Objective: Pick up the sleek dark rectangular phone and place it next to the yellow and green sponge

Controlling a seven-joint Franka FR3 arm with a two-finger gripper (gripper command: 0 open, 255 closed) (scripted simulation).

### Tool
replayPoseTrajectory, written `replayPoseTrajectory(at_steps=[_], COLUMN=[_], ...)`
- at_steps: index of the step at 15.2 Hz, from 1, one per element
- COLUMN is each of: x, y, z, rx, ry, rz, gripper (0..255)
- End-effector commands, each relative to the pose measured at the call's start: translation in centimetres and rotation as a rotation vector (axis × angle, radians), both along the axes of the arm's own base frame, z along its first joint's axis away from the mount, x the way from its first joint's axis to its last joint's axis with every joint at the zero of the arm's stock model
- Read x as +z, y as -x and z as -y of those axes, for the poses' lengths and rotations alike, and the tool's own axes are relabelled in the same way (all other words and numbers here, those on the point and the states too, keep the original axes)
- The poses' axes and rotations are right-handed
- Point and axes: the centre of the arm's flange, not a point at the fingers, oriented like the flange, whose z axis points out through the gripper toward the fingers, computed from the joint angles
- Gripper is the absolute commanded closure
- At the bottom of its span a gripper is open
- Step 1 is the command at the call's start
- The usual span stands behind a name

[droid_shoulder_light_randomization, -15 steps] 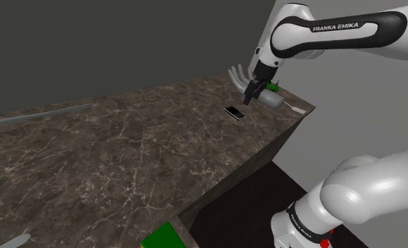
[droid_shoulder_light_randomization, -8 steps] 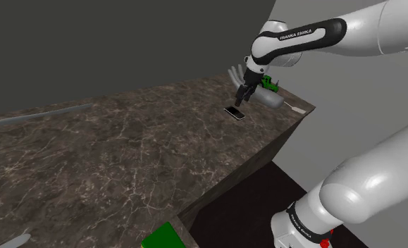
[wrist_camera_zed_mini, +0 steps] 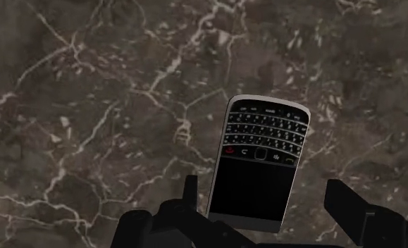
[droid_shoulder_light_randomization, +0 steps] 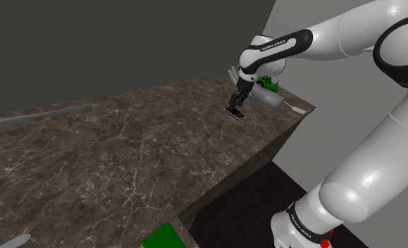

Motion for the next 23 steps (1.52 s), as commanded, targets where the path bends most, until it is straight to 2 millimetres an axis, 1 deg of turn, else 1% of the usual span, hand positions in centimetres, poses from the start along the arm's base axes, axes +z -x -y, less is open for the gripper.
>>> replayPoseTrajectory(at_steps=[1,4,11,12,21,23], x=[-1.0,-2.4,-2.4,-2.4,-2.4,-1.3], y=[-0.2,-0.1,-0.1,-0.1,-0.1,-0.1], z=[0.0,-0.1,-0.1,-0.1,-0.1,-0.1], rx=[0.0,0.0,0.0,0.0,0.0,0.0], ry=[0.0,0.0,0.0,0.0,0.0,0.0], rz=[0.001,0.001,0.0,0.0,0.001,0.001], gripper=[0,0,0,255,255,255])
